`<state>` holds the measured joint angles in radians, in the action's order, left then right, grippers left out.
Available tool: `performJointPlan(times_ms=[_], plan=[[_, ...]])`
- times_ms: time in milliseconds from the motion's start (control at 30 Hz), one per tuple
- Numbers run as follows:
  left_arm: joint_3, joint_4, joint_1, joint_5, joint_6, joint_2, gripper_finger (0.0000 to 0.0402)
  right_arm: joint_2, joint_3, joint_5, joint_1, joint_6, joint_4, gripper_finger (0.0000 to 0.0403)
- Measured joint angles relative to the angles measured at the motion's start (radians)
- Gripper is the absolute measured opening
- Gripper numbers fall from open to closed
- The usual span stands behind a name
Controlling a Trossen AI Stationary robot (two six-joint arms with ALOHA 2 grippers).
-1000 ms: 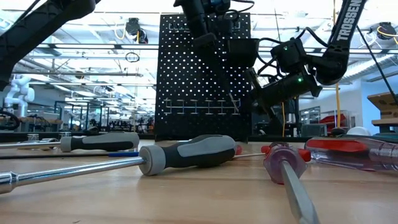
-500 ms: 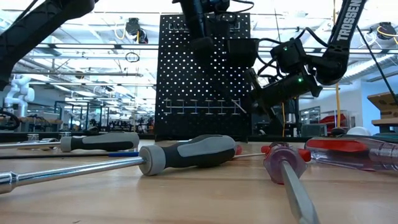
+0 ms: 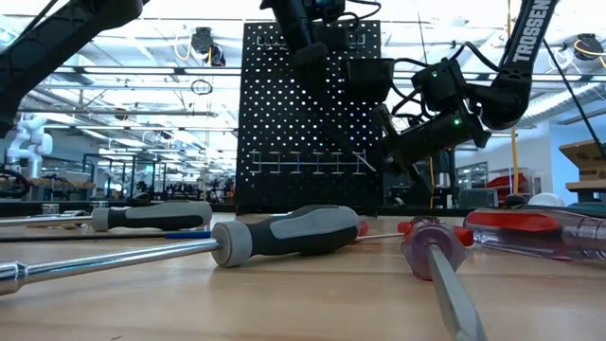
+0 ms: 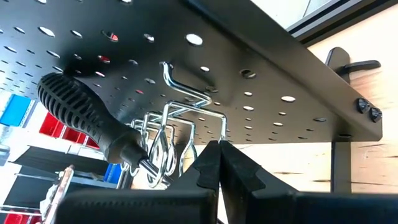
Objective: Hang tools onto peg board
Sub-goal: Hang the black screwdriver on the pegboard
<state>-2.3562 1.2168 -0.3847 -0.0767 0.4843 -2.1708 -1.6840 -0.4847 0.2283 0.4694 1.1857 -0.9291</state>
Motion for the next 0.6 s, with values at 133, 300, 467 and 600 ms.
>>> performJointPlan(times_ms=[133, 300, 467, 600], plan=[[0.008, -0.046, -0.003, -0.047, 0.049, 0.0, 0.0325, 0.0, 0.0, 0.002, 0.0, -0.001, -0.003, 0.0], [0.036, -0.055, -0.005, -0.029, -0.005, 0.0, 0.0325, 0.001, 0.0, 0.002, 0.0, -0.005, -0.003, 0.0], [0.039, 0.009, 0.008, 0.016, -0.085, -0.001, 0.0325, 0.001, 0.0, -0.019, 0.0, -0.022, 0.001, 0.0], [0.039, 0.075, 0.034, 0.016, -0.089, -0.001, 0.0325, 0.001, 0.0, -0.021, 0.001, -0.024, 0.0, 0.0]])
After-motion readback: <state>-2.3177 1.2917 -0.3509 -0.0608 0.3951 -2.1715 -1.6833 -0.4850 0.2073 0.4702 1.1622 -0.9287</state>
